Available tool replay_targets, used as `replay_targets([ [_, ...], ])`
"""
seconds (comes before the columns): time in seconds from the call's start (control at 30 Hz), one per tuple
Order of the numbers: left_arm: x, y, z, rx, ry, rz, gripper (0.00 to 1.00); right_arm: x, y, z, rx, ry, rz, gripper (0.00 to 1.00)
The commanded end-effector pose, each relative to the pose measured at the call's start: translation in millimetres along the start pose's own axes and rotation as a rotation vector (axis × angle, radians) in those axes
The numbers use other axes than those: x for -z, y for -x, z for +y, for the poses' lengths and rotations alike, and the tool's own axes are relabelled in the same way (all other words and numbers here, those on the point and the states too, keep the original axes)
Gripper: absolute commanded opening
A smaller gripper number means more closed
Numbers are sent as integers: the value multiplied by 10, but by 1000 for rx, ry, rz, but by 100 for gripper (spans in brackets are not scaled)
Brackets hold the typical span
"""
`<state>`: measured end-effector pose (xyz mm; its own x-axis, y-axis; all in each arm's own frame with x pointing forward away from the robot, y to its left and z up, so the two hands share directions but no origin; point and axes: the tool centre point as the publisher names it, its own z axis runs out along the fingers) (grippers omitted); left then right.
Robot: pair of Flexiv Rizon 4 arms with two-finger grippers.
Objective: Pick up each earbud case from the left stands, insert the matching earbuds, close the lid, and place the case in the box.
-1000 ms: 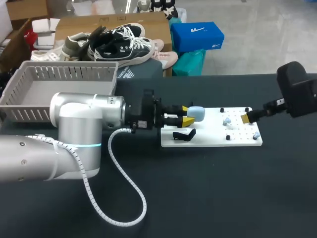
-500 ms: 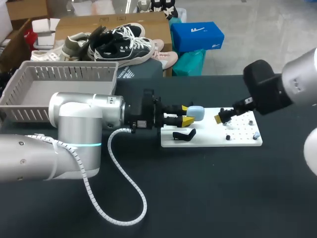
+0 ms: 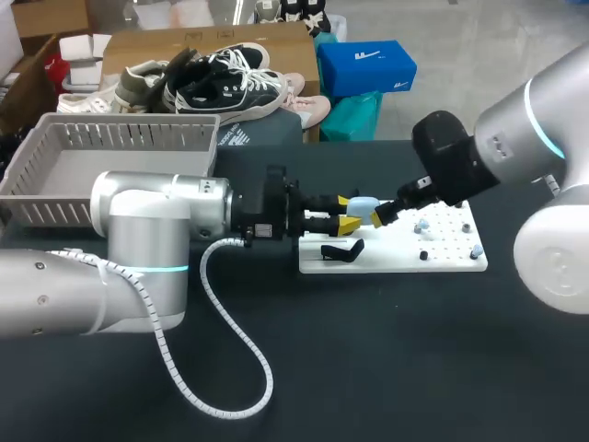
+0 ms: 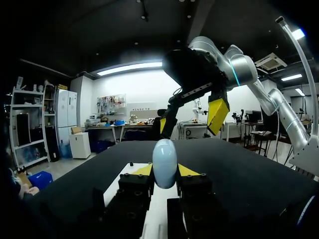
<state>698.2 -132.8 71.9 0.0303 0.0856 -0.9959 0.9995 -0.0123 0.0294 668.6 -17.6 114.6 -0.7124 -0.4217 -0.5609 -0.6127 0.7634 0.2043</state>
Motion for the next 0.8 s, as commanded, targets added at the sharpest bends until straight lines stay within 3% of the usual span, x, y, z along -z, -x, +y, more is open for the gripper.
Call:
replay_targets([
  [0.03, -3, -2, -15, -2, 6, 0, 0, -108, 77, -1, 3, -3, 14, 100],
  [0.8, -3, -2, -15, -2, 6, 0, 0, -276, 72, -180, -17, -51, 48, 100],
])
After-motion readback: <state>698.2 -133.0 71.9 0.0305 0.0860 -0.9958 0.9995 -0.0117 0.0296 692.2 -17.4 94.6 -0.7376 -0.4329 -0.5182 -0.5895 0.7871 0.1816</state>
